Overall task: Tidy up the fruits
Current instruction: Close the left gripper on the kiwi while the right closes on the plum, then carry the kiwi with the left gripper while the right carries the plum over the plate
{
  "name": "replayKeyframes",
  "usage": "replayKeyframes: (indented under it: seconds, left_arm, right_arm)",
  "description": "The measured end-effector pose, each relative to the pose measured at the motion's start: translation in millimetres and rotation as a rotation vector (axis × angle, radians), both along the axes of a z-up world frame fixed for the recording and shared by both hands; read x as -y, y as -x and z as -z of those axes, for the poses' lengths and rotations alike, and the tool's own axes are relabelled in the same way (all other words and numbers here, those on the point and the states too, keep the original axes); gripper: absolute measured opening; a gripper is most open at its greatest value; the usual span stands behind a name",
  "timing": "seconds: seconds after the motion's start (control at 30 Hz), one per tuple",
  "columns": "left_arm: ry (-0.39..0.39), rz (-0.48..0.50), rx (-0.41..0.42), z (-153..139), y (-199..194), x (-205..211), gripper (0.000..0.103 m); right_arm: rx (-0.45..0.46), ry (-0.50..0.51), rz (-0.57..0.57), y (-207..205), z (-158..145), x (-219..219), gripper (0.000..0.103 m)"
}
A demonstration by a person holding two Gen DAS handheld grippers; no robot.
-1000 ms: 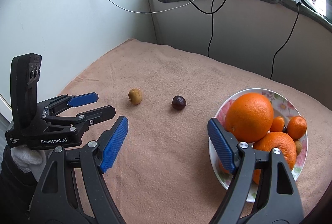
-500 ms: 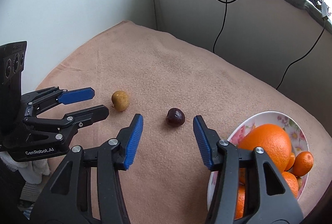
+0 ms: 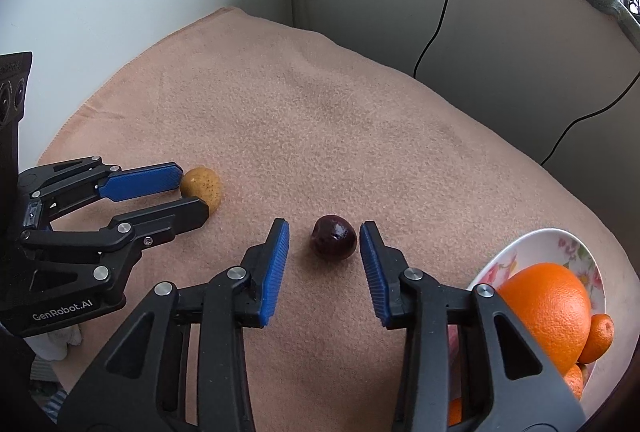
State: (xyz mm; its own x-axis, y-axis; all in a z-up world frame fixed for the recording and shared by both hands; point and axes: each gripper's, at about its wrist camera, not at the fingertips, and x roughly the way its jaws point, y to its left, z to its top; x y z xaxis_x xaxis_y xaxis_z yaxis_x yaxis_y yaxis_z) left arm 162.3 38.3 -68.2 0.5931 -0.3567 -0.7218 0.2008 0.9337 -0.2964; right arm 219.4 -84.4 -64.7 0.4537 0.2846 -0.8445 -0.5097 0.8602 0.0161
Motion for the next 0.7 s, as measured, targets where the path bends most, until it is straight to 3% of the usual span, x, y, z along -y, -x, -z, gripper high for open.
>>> replayKeyframes:
  seconds: [0.33, 0.7]
  left_arm:
    - [0.038, 0.02, -0.026, 2, -7, -1, 0.026]
    - [0.03, 0.0, 0.011, -9, 8, -4, 0.026]
  right_arm:
    - [0.013, 0.038, 0.004, -4, 9, -2, 0.025]
    - [0.041, 0.0, 0.003, 11, -6, 3, 0.025]
